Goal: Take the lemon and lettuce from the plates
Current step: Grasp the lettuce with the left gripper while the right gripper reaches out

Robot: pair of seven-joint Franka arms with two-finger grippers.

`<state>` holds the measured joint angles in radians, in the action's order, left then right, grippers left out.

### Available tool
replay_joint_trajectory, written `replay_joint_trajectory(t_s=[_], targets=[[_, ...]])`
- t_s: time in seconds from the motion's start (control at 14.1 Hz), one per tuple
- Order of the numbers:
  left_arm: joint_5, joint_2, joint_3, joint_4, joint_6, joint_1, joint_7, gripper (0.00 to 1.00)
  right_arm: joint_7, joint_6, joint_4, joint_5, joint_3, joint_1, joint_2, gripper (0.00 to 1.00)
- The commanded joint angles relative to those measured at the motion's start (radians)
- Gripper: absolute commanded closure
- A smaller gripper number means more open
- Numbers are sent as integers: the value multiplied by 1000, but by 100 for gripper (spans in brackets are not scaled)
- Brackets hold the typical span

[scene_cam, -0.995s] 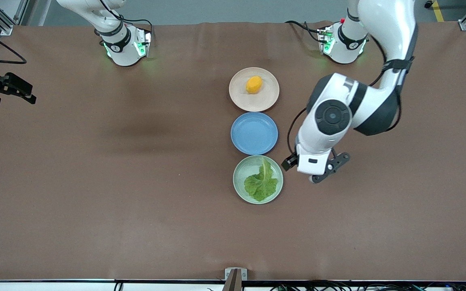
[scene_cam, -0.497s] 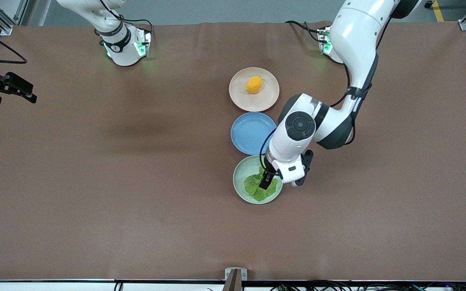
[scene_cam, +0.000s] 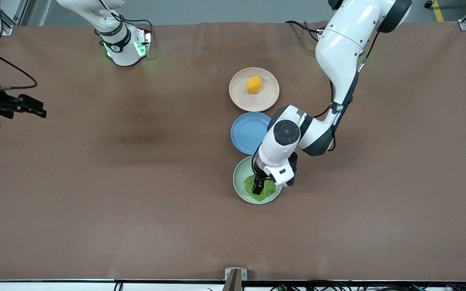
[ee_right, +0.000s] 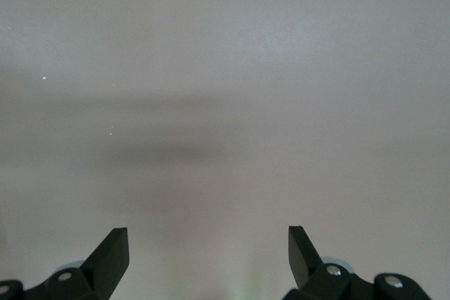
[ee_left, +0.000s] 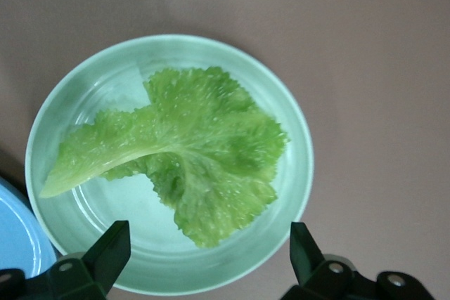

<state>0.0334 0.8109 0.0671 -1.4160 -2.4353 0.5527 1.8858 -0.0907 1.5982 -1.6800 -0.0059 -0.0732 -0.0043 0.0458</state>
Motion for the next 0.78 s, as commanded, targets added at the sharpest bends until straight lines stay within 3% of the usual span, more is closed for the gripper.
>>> replay_joint_trajectory(t_s=[0.0,0.28,0.43,0.71], targets=[[14,30,-12,22,-7,18,10,0,5,-21,51,-3,7,3,54,0],[13,63,-13,23,-11,18,6,0,184,-40,0,30,15,82,31,0],[5,70,-13,23,-11,18,1,1,308,-27,-49,92,16,130,-3,0],[10,74,-12,23,-11,18,9,29,674,98,-225,104,18,353,-92,0]])
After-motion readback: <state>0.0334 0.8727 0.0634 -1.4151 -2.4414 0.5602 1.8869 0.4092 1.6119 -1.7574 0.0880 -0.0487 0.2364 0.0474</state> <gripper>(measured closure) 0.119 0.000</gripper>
